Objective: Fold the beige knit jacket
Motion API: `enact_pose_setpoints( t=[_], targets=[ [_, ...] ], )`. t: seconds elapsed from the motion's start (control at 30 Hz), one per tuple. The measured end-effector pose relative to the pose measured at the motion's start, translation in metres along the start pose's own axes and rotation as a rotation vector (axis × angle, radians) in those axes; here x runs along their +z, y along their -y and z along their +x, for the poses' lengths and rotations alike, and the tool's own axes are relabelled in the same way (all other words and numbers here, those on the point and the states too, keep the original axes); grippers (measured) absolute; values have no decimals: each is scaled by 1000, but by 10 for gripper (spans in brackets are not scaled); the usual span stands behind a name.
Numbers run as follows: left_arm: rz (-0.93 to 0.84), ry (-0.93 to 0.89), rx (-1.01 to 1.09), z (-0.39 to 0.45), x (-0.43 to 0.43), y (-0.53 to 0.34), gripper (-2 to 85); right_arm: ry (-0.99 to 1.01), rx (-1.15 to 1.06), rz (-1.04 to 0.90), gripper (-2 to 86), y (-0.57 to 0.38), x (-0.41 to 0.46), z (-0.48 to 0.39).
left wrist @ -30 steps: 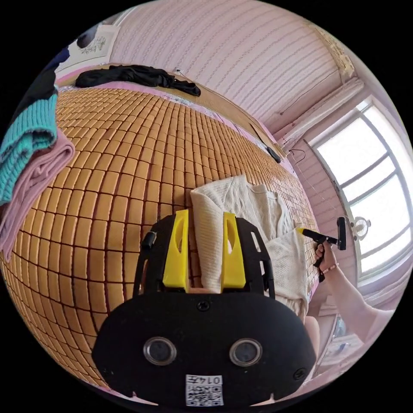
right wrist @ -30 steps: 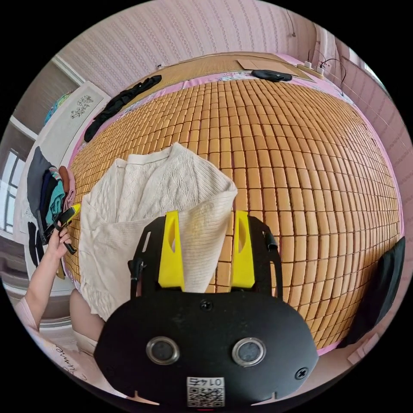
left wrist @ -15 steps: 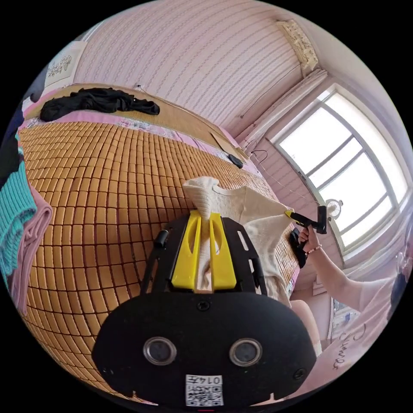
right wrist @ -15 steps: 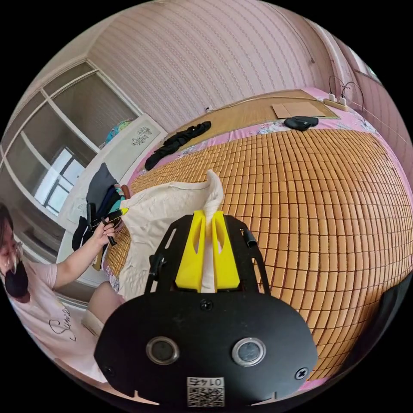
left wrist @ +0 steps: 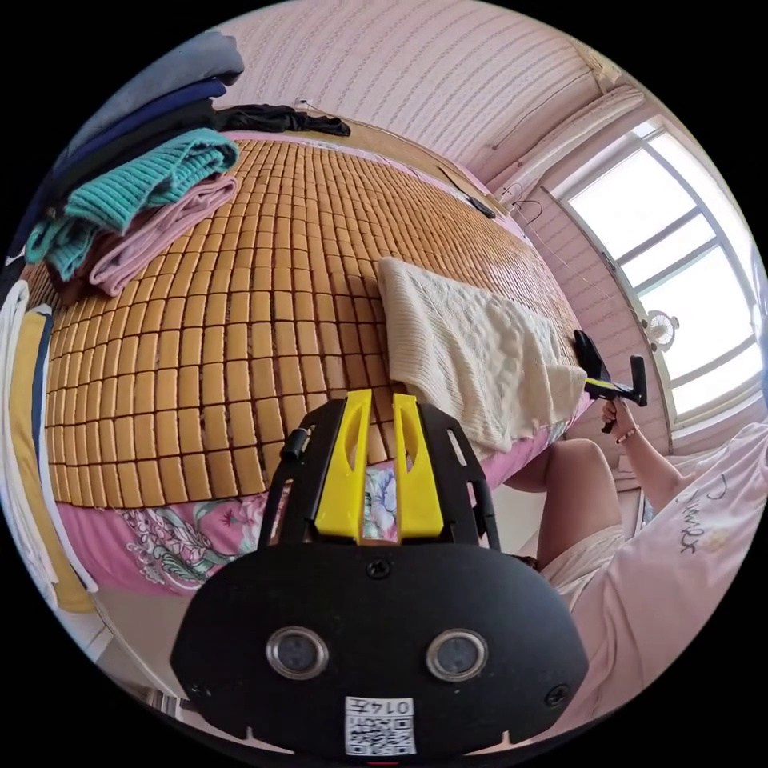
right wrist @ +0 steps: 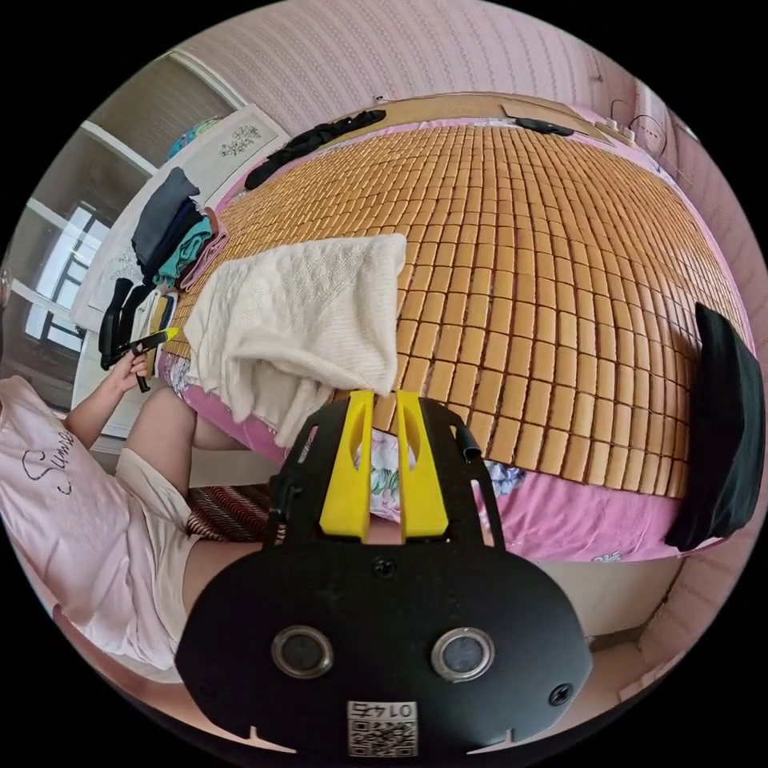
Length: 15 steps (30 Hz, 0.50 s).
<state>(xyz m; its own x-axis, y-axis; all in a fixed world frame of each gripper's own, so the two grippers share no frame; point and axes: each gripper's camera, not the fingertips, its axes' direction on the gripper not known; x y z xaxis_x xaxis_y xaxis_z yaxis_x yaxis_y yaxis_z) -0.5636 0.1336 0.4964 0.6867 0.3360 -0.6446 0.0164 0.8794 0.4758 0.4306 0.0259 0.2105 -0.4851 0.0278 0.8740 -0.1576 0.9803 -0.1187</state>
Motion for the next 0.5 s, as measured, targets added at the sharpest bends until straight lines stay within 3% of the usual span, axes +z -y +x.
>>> enact_pose_setpoints(
  t=[0.17,0.27,0.37,0.5],
  targets=[
    [69,24,14,46,13,6,86,124,76,73,142,16,20,-31],
    [50,73,11,67,46,21,98,-3,140,47,155,23,54,-42],
    [-88,147,75,75,96,29,91,-79,210,-12,138,32,93,-34],
    [-72,33,85,72,75,33,38,28,186,-10,51,45,105,-29]
  ],
)
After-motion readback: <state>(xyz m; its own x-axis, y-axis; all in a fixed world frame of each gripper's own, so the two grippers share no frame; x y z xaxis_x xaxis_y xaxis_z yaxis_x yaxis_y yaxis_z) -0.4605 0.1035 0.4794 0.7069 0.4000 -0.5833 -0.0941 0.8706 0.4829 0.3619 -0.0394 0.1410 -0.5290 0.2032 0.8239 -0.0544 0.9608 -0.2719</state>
